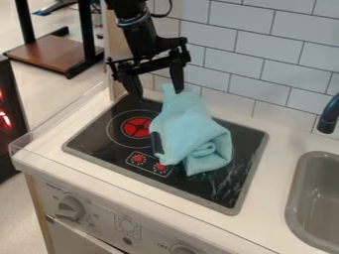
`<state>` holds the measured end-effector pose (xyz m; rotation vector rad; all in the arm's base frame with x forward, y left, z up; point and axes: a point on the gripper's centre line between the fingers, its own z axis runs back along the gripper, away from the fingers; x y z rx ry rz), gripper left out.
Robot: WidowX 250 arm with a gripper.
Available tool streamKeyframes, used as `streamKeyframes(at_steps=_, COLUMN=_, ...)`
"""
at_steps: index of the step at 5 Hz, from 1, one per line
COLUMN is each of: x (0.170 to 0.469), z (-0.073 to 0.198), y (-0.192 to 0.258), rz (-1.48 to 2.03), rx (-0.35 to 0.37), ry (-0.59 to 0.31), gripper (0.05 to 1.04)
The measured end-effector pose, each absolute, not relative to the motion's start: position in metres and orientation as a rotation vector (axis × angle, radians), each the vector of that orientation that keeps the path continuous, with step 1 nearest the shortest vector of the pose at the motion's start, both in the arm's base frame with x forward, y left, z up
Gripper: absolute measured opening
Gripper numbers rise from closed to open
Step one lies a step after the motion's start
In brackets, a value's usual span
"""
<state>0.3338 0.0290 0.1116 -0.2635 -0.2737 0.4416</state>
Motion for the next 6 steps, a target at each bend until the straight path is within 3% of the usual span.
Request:
streamKeyframes(at_steps=2, x=0.339, z=0.095, y=0.032, rz=0.48, rx=-0.248, ry=-0.219, gripper=0.999)
streamKeyframes(at_steps=4, x=0.374, z=0.091, y=0.051, rz=0.581, rx=-0.22, ry=-0.223, gripper=0.999)
streamKeyframes(at_steps=6, x=0.414, z=0.089, y=0.072, rz=0.668, rx=-0.206, ry=-0.283, gripper=0.999)
